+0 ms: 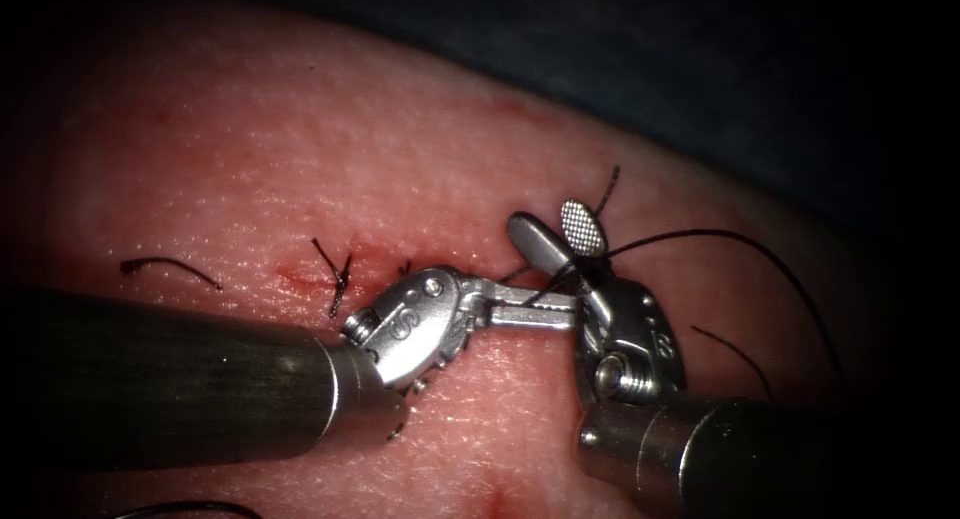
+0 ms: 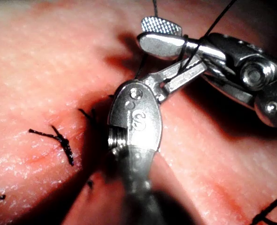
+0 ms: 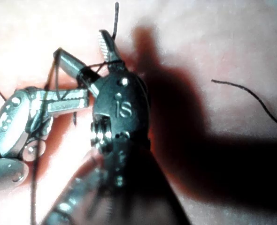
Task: Wound Closure
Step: Grab the short end of the suture
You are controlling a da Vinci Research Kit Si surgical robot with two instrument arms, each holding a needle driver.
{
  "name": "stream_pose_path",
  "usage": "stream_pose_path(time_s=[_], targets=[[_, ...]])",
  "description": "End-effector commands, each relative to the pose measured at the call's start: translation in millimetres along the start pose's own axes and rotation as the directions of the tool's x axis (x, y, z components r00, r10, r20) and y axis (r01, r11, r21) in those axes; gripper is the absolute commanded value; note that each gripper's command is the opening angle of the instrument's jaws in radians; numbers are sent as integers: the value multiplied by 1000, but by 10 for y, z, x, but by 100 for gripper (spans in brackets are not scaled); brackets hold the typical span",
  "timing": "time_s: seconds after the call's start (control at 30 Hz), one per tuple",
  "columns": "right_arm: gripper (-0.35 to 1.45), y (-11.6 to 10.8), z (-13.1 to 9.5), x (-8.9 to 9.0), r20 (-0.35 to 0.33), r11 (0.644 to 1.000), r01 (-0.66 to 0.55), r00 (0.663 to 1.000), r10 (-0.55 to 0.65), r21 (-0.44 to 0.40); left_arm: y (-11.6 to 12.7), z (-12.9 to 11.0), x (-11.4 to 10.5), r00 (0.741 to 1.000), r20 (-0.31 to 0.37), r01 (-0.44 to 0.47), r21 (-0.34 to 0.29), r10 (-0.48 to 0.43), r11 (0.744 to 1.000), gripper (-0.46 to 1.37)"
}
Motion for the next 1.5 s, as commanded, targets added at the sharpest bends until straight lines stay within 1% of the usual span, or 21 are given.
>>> stream_pose_path(time_s=[0.03, 0.1, 0.27, 0.47, 0.87, 1.33, 1.5], targets=[[104, 0, -3, 2, -6, 1000, -1, 1000, 1, -8, -1, 0, -1, 1000, 6, 2, -7, -2, 1000, -35], [102, 2, -7, 4, -16, 1000, -8, 1000, 7, -22, -4, 1, -1, 1000, 9, -3, -10, 3, 1000, -35], [99, 3, -15, 3, -10, 1000, -13, 1000, 13, -15, -8, 2, -1, 1000, 9, -1, -24, 1, 1000, -35], [99, 5, -17, -1, -13, 1000, -23, 1000, 23, -13, -8, 2, -1, 1000, 9, -4, -38, 4, 999, -35], [99, 22, -6, -6, 14, 998, -49, 999, 49, -38, -7, 5, -3, 1000, 9, 2, -45, -2, 999, -35], [96, 23, 12, 1, 10, 996, -63, 998, 64, -57, -11, 10, -5, 1000, 9, 8, -50, -8, 999, -35], [95, 22, 16, 0, 14, 997, -64, 998, 64, -53, -11, 10, -7, 1000, 11, 12, -51, -12, 999, -35]])
